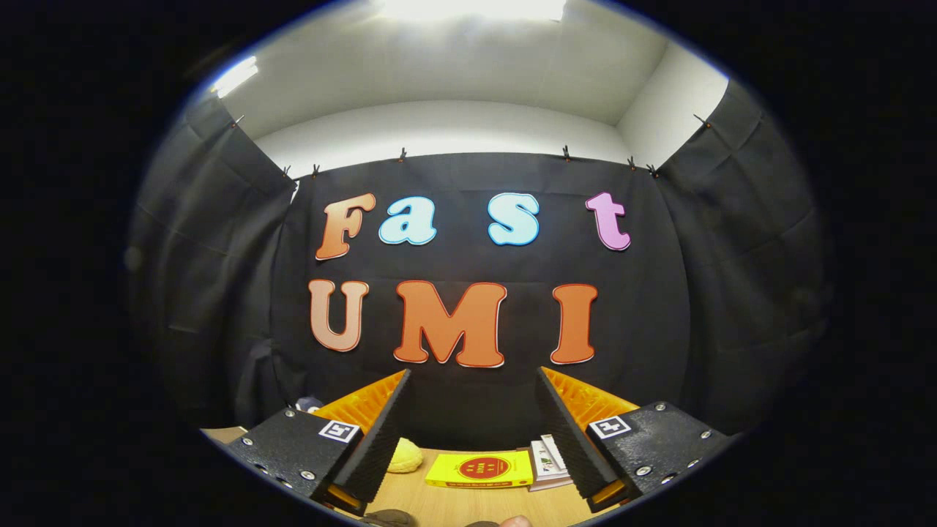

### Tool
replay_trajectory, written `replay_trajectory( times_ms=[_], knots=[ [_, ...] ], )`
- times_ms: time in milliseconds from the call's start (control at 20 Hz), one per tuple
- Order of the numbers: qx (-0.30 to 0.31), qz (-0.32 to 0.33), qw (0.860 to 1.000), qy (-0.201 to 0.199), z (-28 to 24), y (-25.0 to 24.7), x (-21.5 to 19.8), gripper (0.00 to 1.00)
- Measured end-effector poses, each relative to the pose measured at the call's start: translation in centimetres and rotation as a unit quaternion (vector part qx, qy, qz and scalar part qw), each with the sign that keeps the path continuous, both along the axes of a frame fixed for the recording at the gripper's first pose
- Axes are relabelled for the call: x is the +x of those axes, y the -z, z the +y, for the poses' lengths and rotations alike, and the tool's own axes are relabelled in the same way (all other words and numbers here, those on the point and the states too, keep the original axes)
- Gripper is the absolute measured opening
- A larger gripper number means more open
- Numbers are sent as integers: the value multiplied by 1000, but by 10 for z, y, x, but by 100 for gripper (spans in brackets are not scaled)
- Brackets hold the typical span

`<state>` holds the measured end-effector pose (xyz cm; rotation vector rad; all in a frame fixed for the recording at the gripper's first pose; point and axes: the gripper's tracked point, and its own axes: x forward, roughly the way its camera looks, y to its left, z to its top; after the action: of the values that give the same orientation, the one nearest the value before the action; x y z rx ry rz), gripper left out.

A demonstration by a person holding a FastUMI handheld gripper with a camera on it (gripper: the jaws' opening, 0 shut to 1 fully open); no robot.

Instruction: Open the storage box then place both shoes into the box .Put the left shoe in first, then the right shoe, with the right side of both shoes facing outward in a uniform manner.

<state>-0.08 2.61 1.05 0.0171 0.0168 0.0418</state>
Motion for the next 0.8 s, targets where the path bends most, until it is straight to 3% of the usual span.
replay_trajectory(
  times_ms=[500,800],
  knots=[
    [59,66,994,-58,40,42,-17,98],
    [97,179,973,-106,86,108,-37,98]
  ],
)
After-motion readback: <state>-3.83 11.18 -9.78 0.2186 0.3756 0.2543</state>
